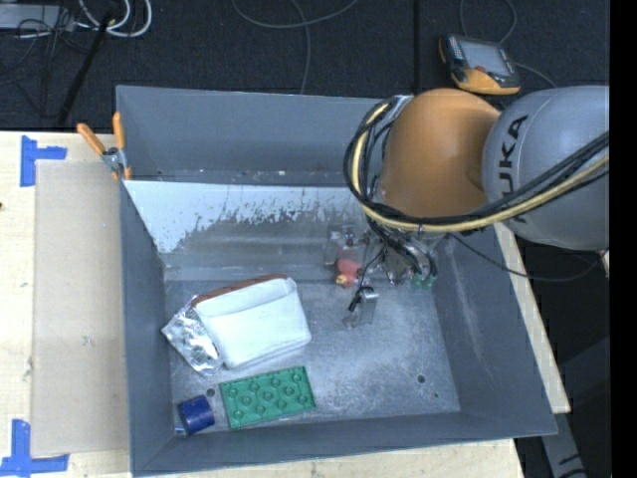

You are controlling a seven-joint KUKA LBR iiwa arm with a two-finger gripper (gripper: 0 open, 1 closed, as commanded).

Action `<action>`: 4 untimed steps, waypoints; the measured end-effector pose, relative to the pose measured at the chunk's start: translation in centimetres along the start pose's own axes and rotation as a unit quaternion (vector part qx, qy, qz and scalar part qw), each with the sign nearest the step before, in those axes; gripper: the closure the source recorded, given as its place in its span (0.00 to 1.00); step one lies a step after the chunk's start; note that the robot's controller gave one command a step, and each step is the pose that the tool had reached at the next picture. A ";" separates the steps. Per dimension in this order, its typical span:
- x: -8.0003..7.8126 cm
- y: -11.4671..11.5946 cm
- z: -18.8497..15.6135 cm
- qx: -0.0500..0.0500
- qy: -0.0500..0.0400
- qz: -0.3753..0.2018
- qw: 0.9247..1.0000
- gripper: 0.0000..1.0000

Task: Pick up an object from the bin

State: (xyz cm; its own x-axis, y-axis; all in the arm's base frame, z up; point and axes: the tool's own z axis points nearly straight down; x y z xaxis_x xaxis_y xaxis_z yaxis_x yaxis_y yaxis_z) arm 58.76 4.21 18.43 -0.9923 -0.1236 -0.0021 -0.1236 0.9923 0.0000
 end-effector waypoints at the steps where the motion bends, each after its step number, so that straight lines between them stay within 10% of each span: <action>1: -2.8 -2.2 2.6 0.000 0.001 0.034 0.999 0.00; 2: -2.0 -7.2 6.4 0.000 0.003 -0.024 1.000 0.00; 3: -2.7 -6.2 2.8 0.000 -0.001 0.132 0.991 0.00; 4: -2.6 -6.2 6.5 0.000 0.003 0.212 0.977 0.00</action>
Offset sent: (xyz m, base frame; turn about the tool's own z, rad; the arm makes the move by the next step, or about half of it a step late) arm 0.0297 -0.0189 -0.0249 0.0705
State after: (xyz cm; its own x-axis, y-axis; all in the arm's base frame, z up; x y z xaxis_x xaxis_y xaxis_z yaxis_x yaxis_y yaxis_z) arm 62.15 -1.60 11.95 -0.9542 0.2992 0.0039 0.2992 0.9542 -0.0001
